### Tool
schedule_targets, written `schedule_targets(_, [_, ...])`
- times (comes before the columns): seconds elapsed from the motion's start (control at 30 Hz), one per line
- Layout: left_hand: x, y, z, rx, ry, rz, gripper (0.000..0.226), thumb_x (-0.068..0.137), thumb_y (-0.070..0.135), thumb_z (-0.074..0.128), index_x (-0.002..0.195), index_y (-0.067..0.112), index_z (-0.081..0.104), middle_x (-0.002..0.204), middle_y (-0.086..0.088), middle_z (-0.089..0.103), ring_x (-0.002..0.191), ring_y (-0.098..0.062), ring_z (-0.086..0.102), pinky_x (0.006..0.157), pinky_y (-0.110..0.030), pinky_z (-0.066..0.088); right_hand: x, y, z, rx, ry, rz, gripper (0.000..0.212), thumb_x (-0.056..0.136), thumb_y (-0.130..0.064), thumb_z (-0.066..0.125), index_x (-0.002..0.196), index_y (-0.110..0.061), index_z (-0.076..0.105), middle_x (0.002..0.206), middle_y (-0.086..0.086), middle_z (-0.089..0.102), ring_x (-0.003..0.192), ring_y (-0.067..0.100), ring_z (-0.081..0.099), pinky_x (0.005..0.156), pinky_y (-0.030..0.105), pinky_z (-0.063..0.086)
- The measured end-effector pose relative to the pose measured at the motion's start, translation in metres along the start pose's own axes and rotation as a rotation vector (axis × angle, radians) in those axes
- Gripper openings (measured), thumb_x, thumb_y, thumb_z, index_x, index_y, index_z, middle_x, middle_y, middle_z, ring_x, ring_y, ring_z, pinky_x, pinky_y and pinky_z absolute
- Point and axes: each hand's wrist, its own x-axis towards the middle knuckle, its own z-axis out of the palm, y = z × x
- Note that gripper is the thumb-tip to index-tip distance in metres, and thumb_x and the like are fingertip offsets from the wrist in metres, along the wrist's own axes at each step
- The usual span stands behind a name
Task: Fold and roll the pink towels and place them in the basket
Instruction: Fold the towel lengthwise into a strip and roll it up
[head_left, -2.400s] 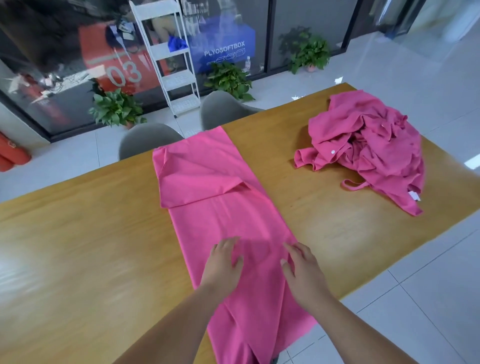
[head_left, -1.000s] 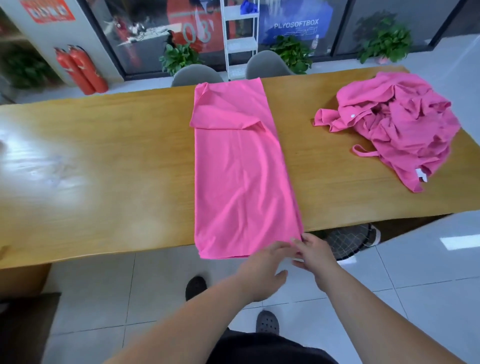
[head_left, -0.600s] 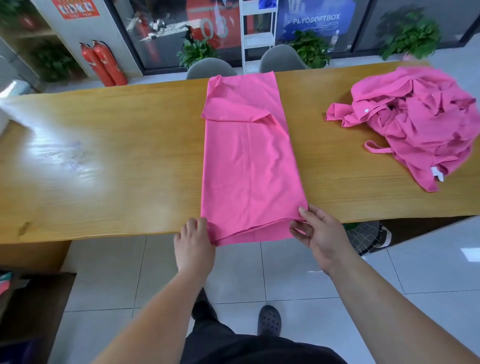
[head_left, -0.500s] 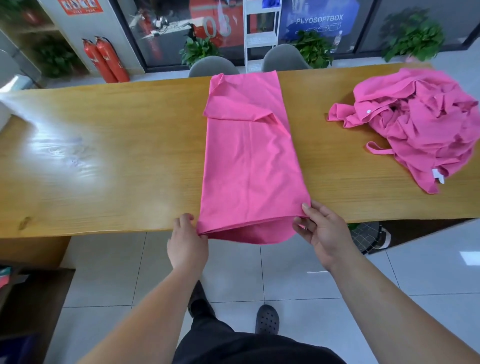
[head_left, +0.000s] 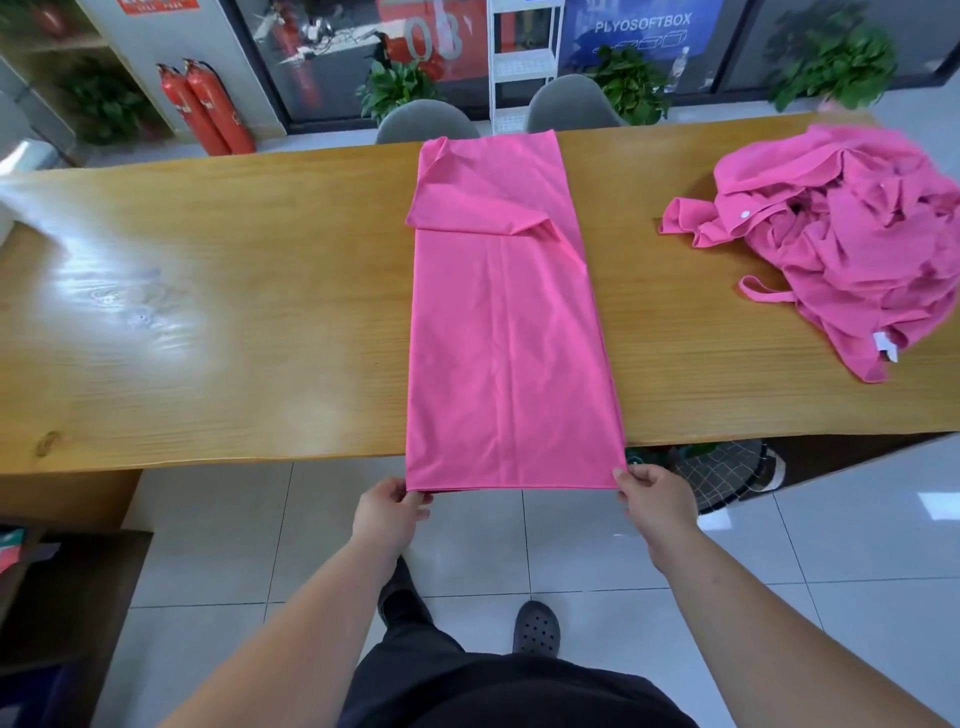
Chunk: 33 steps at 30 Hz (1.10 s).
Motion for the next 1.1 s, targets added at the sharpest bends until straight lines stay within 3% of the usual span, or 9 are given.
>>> schedule_targets(0.1, [0.001,-0.003,-0.003,-0.092,-0.034,-0.045,0.011,0.098,0.022,0.071,0.106,0.014,0.070,0.101,0.000,0.079,0.090,-0.015,0.078,0.082,-0.042,0.058,0.000,0.002,0.001,-0.040,-0.041,0.023,0.018,0.100,-0.036,0.067,0.109,-0.021,0.065,0.104,-0.001,0.065,0.089,0.022,0.060,0.074,0.036,0.047])
schedule_targets(0.2, [0.008,-0.003,-0.006,-0.223,-0.069,-0.108,0.021,0.097,0.009,0.067,0.118,0.014,0.067,0.107,-0.007,0.076,0.106,-0.020,0.074,0.094,-0.046,0.058,0.005,0.004,0.001,0.005,-0.169,0.040,0.031,0.082,-0.049,0.068,0.095,-0.027,0.050,0.093,-0.009,0.046,0.084,0.019,0.044,0.067,0.033,0.036])
schedule_targets(0.3, [0.013,0.003,-0.007,-0.370,-0.075,-0.143,0.024,0.103,0.012,0.054,0.123,0.012,0.065,0.110,-0.009,0.076,0.109,-0.022,0.074,0.099,-0.048,0.057,0.018,0.004,0.003,0.128,-0.214,0.005,0.018,0.091,-0.037,0.067,0.101,-0.024,0.060,0.104,-0.010,0.062,0.102,0.018,0.053,0.091,0.039,0.043])
schedule_targets(0.37, [0.013,0.007,-0.007,-0.420,-0.071,-0.153,0.021,0.106,0.020,0.054,0.122,0.012,0.065,0.114,-0.008,0.077,0.107,-0.024,0.075,0.102,-0.050,0.056,0.019,0.003,0.005,0.171,-0.264,0.023,0.033,0.098,-0.044,0.067,0.127,-0.029,0.066,0.128,-0.015,0.067,0.121,0.013,0.058,0.111,0.045,0.041])
schedule_targets(0.4, [0.012,0.008,-0.007,-0.416,-0.076,-0.147,0.021,0.107,0.025,0.058,0.122,0.013,0.065,0.114,-0.008,0.077,0.106,-0.024,0.076,0.102,-0.049,0.057,0.017,0.002,0.006,0.169,-0.288,0.031,0.038,0.098,-0.048,0.068,0.133,-0.033,0.065,0.133,-0.016,0.065,0.125,0.012,0.057,0.113,0.047,0.041])
schedule_targets(0.57, [0.011,0.009,-0.010,-0.364,-0.073,-0.140,0.022,0.105,0.027,0.067,0.119,0.011,0.071,0.112,-0.010,0.077,0.104,-0.025,0.075,0.097,-0.045,0.060,0.017,0.002,0.006,0.174,-0.234,0.044,0.044,0.093,-0.036,0.081,0.129,-0.021,0.063,0.123,-0.003,0.069,0.116,0.016,0.064,0.110,0.046,0.048])
schedule_targets(0.8, [0.007,0.011,-0.011,-0.390,-0.110,-0.142,0.019,0.106,0.022,0.064,0.118,0.008,0.069,0.110,-0.011,0.079,0.102,-0.024,0.078,0.098,-0.044,0.059,0.018,-0.002,-0.004,0.472,-0.271,0.125,0.036,0.090,-0.004,0.080,0.117,-0.004,0.057,0.121,0.017,0.073,0.106,0.026,0.075,0.096,0.047,0.061])
schedule_targets(0.93, [0.004,0.012,-0.010,-0.364,-0.065,-0.091,0.018,0.104,0.017,0.068,0.117,0.004,0.068,0.104,-0.015,0.080,0.094,-0.025,0.080,0.099,-0.045,0.059,0.010,-0.007,-0.012,0.411,-0.210,0.028,0.041,0.090,-0.004,0.082,0.121,-0.010,0.057,0.109,0.015,0.078,0.099,0.027,0.078,0.084,0.042,0.064])
schedule_targets(1.1, [-0.005,0.014,-0.006,-0.325,0.016,-0.011,0.022,0.095,0.015,0.079,0.111,0.003,0.069,0.092,-0.011,0.081,0.084,-0.023,0.080,0.087,-0.038,0.061,0.000,-0.012,-0.020,0.273,-0.123,-0.117,0.032,0.094,-0.012,0.079,0.117,-0.025,0.061,0.093,0.009,0.080,0.090,0.022,0.079,0.083,0.042,0.065])
